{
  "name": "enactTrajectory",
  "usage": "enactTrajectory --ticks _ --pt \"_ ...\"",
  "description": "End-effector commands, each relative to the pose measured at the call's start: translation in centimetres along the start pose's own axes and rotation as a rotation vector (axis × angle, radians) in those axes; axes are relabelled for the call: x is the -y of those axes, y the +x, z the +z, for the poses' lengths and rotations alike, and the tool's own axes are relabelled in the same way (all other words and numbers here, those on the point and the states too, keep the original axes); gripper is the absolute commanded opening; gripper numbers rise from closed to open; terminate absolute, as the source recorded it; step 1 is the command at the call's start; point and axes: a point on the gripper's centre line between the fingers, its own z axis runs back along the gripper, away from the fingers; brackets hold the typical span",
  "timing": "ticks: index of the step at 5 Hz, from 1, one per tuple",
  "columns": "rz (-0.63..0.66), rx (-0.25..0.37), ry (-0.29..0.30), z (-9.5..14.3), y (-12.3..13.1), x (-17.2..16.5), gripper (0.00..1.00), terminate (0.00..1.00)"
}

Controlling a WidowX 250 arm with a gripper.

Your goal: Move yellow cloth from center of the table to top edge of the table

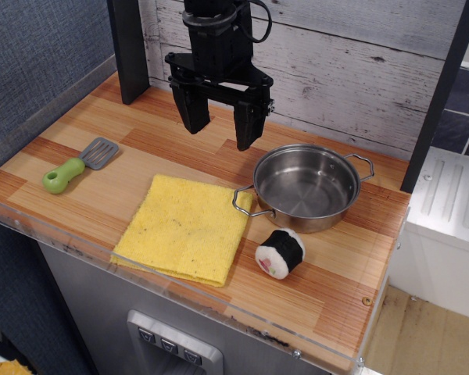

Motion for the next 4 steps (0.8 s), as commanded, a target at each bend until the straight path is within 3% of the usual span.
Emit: enactTrajectory --ticks 1,3,4 --pt "0.0 0.0 0.0 0.0 0.0 0.0 1.0 0.0" --pt "-0.014 0.034 0.018 -0.7 -4.3 -2.1 1.0 0.0" --pt "-0.04 -0.004 0.07 -1.7 -5.9 -2.4 1.0 0.0"
